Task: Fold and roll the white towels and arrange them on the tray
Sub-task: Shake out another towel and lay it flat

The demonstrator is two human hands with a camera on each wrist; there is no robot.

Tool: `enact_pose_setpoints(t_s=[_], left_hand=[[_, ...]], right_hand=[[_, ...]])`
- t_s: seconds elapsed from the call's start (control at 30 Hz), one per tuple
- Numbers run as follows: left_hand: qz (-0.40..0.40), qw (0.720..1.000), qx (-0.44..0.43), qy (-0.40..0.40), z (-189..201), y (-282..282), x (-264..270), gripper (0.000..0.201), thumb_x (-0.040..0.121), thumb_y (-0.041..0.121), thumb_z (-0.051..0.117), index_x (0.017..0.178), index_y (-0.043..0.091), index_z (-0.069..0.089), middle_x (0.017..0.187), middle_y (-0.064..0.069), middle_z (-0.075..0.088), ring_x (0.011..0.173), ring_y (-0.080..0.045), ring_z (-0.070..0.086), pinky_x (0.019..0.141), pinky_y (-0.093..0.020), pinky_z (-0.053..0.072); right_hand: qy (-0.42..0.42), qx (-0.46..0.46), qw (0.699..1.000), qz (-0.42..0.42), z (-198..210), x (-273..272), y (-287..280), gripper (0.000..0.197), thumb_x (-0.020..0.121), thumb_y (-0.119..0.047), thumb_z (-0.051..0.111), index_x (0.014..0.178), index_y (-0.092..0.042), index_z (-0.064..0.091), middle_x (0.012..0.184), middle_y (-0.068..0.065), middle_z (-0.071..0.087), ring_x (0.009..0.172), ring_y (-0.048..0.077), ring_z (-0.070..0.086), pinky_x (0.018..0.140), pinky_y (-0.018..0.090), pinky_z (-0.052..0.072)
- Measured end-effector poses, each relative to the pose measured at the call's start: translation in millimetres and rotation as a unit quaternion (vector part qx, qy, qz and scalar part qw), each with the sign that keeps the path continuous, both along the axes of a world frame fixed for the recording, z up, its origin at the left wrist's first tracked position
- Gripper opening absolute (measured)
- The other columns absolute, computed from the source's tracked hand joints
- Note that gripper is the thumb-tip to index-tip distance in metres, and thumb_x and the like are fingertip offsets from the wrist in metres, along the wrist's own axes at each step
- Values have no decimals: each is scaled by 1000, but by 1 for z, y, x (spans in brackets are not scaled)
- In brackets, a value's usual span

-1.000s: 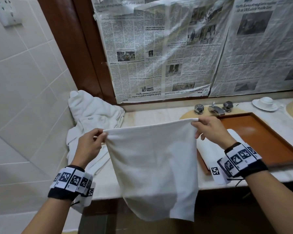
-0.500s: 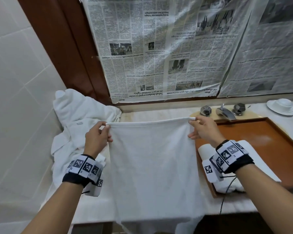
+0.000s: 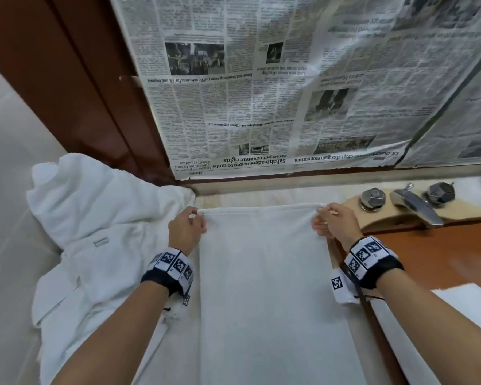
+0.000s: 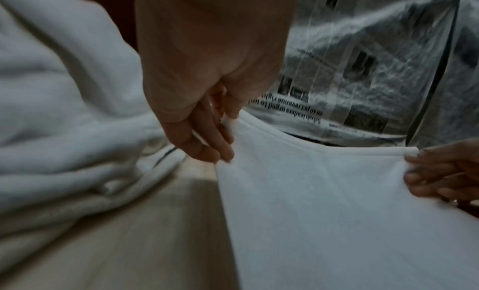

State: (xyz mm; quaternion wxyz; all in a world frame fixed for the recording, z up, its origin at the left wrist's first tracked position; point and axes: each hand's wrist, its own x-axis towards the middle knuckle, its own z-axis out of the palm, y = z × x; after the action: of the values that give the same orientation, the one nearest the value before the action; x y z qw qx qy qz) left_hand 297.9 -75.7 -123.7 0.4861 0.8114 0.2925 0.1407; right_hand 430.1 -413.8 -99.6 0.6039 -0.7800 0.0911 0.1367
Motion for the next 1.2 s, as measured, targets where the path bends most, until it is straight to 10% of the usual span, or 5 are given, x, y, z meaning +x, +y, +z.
enact_pose_setpoints(t_s=[0.37,0.5,0.63,0.83,1.2], left_hand=[[46,992,70,98,-66,25,70,24,96,36,48,97,18,63,82,-10,73,85,-31,70,82,-42,56],[-4,988,140,59,-54,10,56,31,97,23,59,121,4,61,108,-15,70,103,-32,63,91,-34,43],[-111,966,234,14,-51,-46,17,54,95,43,39,135,9,55,137,-12,57,128,-33,50,108,-43,38],[-253,885,282,270,-62,-90,11,60,98,60,5,155,47,-1,166,13,-12,153,-21,-11,122,-54,-1],[-247,887,277,274,-48,-116,-84,80,82,63,-15,157,37,-8,163,12,-22,152,-18,-18,121,-50,-5]], right_hand=[[64,89,992,-69,-51,58,30,14,97,-15,54,85,-15,62,82,10,65,48,9,60,45,20,47],[-10,-59,998,-17,-47,40,34,32,98,-14,54,130,-11,53,111,10,62,88,24,62,75,27,47],[-191,-283,906,248,-55,-29,55,59,101,-40,42,152,-13,31,156,8,34,145,27,30,116,34,22],[-131,-470,769,412,-82,-50,74,60,101,-57,7,155,-38,-9,161,-14,-21,150,18,-18,120,49,-7],[-194,-407,801,393,-72,-131,43,76,92,-52,-2,157,-14,8,164,0,-3,152,17,-5,118,35,-12]])
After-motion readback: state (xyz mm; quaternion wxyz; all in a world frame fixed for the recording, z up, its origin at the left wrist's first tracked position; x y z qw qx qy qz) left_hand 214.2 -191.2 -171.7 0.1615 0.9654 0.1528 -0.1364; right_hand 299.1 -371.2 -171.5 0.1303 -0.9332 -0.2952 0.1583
